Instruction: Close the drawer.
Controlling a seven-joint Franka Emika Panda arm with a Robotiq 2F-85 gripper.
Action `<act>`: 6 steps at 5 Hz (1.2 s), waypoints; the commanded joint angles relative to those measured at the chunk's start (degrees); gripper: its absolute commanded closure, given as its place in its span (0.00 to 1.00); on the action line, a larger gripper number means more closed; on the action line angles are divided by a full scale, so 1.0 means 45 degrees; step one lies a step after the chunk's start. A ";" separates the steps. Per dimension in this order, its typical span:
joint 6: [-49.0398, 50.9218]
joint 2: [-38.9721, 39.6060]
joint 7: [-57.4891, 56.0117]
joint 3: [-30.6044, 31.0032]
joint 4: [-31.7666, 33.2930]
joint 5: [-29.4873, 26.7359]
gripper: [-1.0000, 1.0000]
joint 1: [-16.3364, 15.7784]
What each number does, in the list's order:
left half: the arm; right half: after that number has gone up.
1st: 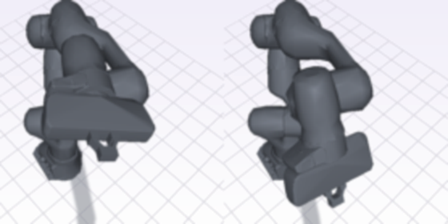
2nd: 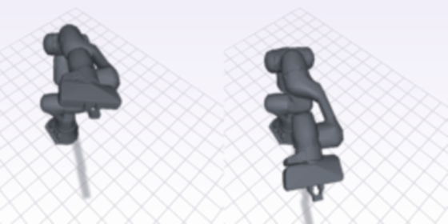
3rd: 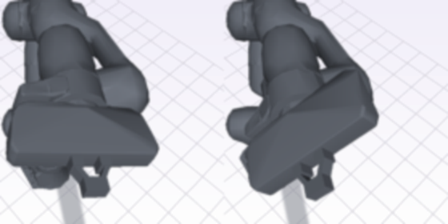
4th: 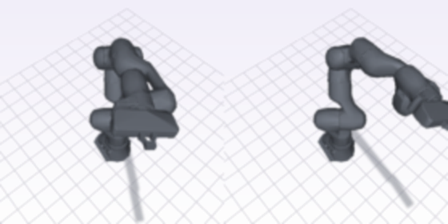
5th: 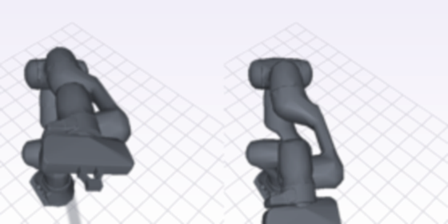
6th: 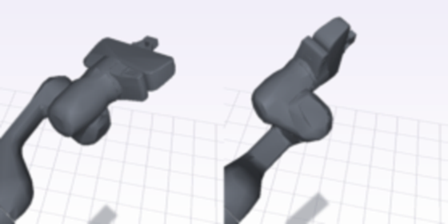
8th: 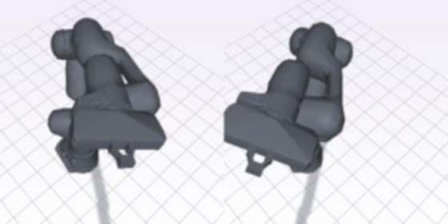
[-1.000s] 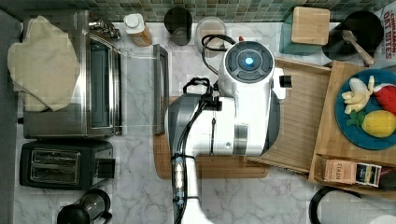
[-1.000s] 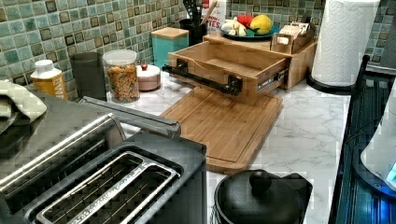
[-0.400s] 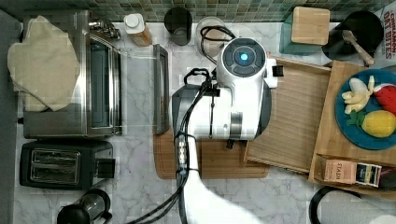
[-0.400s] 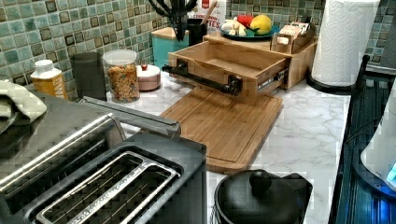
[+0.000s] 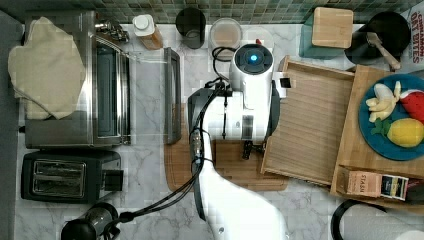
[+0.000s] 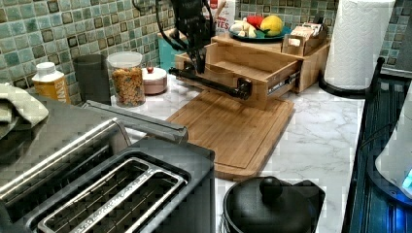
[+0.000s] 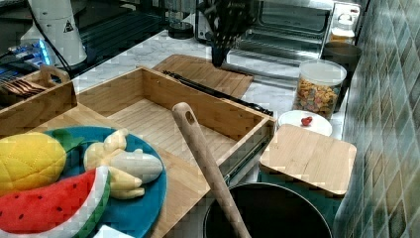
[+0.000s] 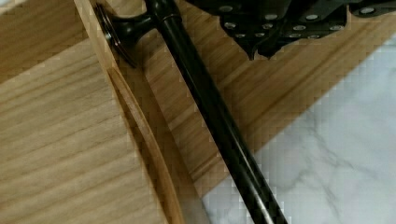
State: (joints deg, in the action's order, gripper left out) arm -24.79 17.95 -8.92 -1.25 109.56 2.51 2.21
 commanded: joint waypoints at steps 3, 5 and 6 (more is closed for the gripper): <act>-0.4753 -0.1397 -0.0275 -0.0232 0.2373 0.1825 1.00 -0.0134; -0.4058 -0.1363 -0.1352 -0.0111 0.2062 0.2087 1.00 0.0402; -0.5343 -0.1264 -0.1920 -0.0350 0.2568 0.2733 1.00 0.0686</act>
State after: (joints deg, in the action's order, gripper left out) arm -48.46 13.02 -12.75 -1.77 122.31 14.79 2.51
